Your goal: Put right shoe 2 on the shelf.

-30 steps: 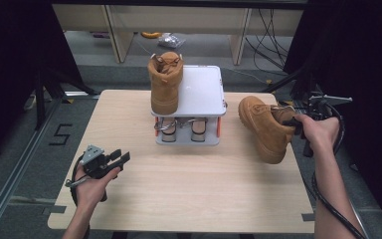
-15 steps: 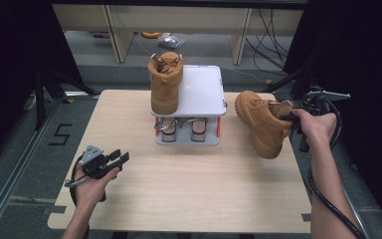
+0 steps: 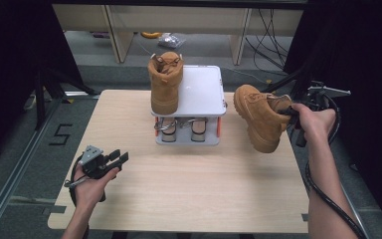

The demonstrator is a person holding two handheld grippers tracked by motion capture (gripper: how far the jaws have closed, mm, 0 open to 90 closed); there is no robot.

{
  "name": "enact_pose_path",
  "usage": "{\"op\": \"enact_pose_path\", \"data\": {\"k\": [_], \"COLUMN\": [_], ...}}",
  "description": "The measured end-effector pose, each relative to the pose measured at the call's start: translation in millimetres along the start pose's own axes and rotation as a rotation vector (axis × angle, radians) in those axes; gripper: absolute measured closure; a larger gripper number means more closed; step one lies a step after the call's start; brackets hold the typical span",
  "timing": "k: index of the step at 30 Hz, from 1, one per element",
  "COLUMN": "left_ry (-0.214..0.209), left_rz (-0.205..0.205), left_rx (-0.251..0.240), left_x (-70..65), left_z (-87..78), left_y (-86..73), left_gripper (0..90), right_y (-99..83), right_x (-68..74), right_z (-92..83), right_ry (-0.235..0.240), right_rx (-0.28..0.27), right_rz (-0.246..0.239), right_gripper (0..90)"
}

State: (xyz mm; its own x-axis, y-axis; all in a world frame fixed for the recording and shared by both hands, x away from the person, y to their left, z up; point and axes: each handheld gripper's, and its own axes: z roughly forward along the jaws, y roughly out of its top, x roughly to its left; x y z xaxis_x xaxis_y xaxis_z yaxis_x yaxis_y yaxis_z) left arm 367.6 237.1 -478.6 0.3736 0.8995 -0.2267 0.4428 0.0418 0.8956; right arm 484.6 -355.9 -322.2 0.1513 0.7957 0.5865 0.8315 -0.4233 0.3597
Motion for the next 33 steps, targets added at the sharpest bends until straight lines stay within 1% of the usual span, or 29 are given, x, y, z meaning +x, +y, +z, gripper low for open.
{"op": "enact_pose_path", "data": {"k": [3, 4, 5, 6, 7, 8, 9, 10, 11, 13, 14, 15, 16, 17, 18, 19, 20, 21, 22, 24, 25, 26, 27, 28, 29, 30, 31, 32, 33], "left_ry": [0.000, 0.002, 0.002, 0.003, 0.003, 0.000, -0.001, -0.001, -0.001, -0.002, -0.002, 0.007, 0.004, 0.004, 0.000, -0.001, -0.001, 0.000, 0.004, 0.006, 0.006, 0.006, 0.006, 0.006, 0.006, 0.006, 0.006, 0.005, 0.005], "left_rz": [0.000, 0.001, 0.001, 0.001, 0.001, 0.000, 0.000, -0.001, 0.000, 0.000, 0.000, 0.001, -0.001, -0.001, -0.001, -0.001, -0.001, -0.002, -0.003, -0.003, -0.003, -0.004, -0.004, -0.002, -0.003, -0.002, -0.002, -0.006, -0.006], "left_rx": [0.001, 0.003, 0.003, 0.004, 0.004, 0.000, 0.000, 0.000, 0.000, 0.000, -0.001, 0.006, 0.003, 0.003, -0.001, -0.001, -0.001, -0.001, 0.001, 0.004, 0.004, 0.004, 0.004, 0.004, 0.004, 0.004, 0.004, 0.003, 0.003], "left_x": [0.3, 0.6, 0.6, 0.9, 0.9, 1.1, 1.2, 1.2, 1.1, 1.1, 1.0, 0.6, 0.9, 0.9, 1.5, 1.7, 1.7, 1.8, 2.0, 2.2, 2.3, 2.4, 2.4, 2.2, 2.2, 2.2, 2.2, 2.3, 2.3], "left_z": [-0.1, -0.1, -0.1, 0.0, 0.0, 0.4, 0.5, 0.5, 0.5, 0.6, 0.5, -0.3, 0.0, 0.0, 0.4, 0.4, 0.4, 0.3, -0.3, -0.4, -0.4, -0.4, -0.3, -0.5, -0.6, -0.6, -0.6, -0.7, -0.7], "left_y": [-0.1, -0.2, -0.2, -0.4, -0.4, -0.7, -0.8, -0.8, -0.8, -0.8, -0.8, -0.6, -0.7, -0.7, -0.9, -1.0, -1.0, -1.1, -1.2, -1.3, -1.3, -1.4, -1.5, -1.4, -1.4, -1.4, -1.4, -1.4, -1.4], "left_gripper": [59.3, 59.4, 59.4, 59.4, 59.4, 59.4, 59.4, 59.5, 59.5, 59.5, 59.5, 59.6, 59.6, 59.5, 59.6, 59.6, 59.6, 59.6, 59.6, 59.6, 59.6, 59.6, 59.7, 59.7, 59.7, 59.7, 59.7, 59.6, 59.6], "right_y": [0.6, 1.1, 0.9, 1.0, 2.6, 2.6, 2.4, 4.7, 4.6, 5.9, 6.9, 6.8, 7.7, 8.0, 9.3, 10.2, 10.2, 11.7, 12.1, 12.4, 13.3, 13.9, 14.1, 14.4, 15.2, 15.2, 15.2, 16.1, 16.1], "right_x": [0.9, 1.9, 1.2, 1.9, 3.5, 3.5, 4.5, 7.0, 6.3, 8.7, 12.1, 12.0, 14.3, 13.7, 17.6, 17.4, 17.4, 20.6, 22.2, 22.2, 22.7, 25.2, 24.1, 24.9, 26.9, 27.0, 27.0, 28.5, 28.5], "right_z": [0.5, 1.4, 3.1, 2.5, -0.3, -0.3, 1.3, -1.8, -1.6, -2.8, -3.0, -1.0, -2.5, -2.2, -3.9, -5.4, -5.4, -4.2, -4.2, -4.8, -6.0, -5.7, -5.3, -5.4, -4.4, -3.0, -3.0, -4.3, -4.3], "right_ry": [0.008, 0.022, 0.039, 0.039, 0.020, 0.020, 0.035, 0.017, 0.055, 0.043, 0.037, 0.062, 0.061, 0.065, 0.065, 0.050, 0.050, 0.057, 0.069, 0.070, 0.065, 0.077, 0.072, 0.093, 0.086, 0.098, 0.098, 0.102, 0.102], "right_rx": [-0.009, -0.027, -0.059, -0.050, -0.018, -0.018, -0.047, -0.024, -0.033, -0.035, -0.042, -0.077, -0.068, -0.081, -0.056, -0.043, -0.043, -0.066, -0.066, -0.063, -0.050, -0.061, -0.062, -0.061, -0.073, -0.101, -0.101, -0.077, -0.077], "right_rz": [0.000, 0.006, -0.003, -0.004, -0.006, -0.006, -0.003, -0.011, -0.025, -0.029, -0.001, -0.009, 0.005, -0.018, 0.020, -0.007, -0.007, 0.013, 0.026, 0.014, 0.005, 0.024, 0.000, 0.016, 0.032, 0.027, 0.027, 0.027, 0.027], "right_gripper": [82.7, 82.6, 82.6, 82.6, 82.5, 82.5, 82.5, 82.5, 82.5, 82.4, 82.4, 82.4, 82.4, 82.4, 82.4, 82.4, 82.4, 82.4, 82.4, 82.4, 82.4, 82.3, 82.3, 82.3, 82.2, 82.2, 82.2, 82.1, 82.1]}}
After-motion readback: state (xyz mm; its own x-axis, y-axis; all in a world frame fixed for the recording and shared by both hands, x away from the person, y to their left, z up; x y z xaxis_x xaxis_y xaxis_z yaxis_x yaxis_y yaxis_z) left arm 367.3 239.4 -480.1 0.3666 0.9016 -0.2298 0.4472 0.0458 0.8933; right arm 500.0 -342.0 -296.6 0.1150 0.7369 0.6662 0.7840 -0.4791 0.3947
